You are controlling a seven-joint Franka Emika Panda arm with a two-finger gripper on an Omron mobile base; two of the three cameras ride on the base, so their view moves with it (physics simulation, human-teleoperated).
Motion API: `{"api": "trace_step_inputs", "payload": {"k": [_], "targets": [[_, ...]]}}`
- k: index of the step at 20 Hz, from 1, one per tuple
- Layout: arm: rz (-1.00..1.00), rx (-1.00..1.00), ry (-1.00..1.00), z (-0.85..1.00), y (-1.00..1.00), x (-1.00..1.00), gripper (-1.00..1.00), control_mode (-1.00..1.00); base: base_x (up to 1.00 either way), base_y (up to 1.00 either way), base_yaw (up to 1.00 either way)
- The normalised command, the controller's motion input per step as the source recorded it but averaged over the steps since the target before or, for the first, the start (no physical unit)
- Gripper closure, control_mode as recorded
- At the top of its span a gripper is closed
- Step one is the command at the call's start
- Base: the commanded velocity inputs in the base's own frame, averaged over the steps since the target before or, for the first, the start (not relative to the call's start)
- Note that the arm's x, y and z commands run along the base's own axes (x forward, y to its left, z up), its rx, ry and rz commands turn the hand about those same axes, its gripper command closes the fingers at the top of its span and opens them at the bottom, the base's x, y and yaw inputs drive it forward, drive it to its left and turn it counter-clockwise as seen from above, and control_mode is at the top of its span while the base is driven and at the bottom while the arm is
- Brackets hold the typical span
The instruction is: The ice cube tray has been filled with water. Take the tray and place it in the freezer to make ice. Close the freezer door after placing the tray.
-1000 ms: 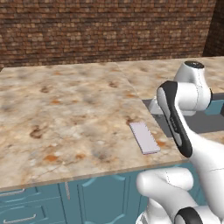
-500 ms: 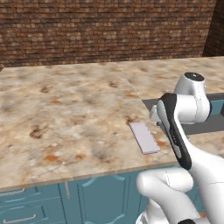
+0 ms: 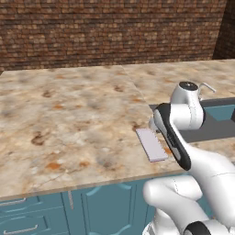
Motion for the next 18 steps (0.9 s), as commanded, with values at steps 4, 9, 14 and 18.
{"api": "trace_step_inputs", "payload": {"k": [4,9,14,18], "targets": [[0.09,-0.08,0.08,-0.21,0.21,0.64,-1.00,-1.00,0.00,0.00,0.00],[0.04,-0.01,0.05,-0.11,0.08,0.50,-1.00,-1.00,0.00,0.00,0.00],[-0.01,0.00,0.03,-0.01,0.01,0.33,-1.00,-1.00,0.00,0.00,0.00],[0.01,-0.01,0.02,-0.14,0.07,0.44,-1.00,-1.00,0.00,0.00,0.00]]}}
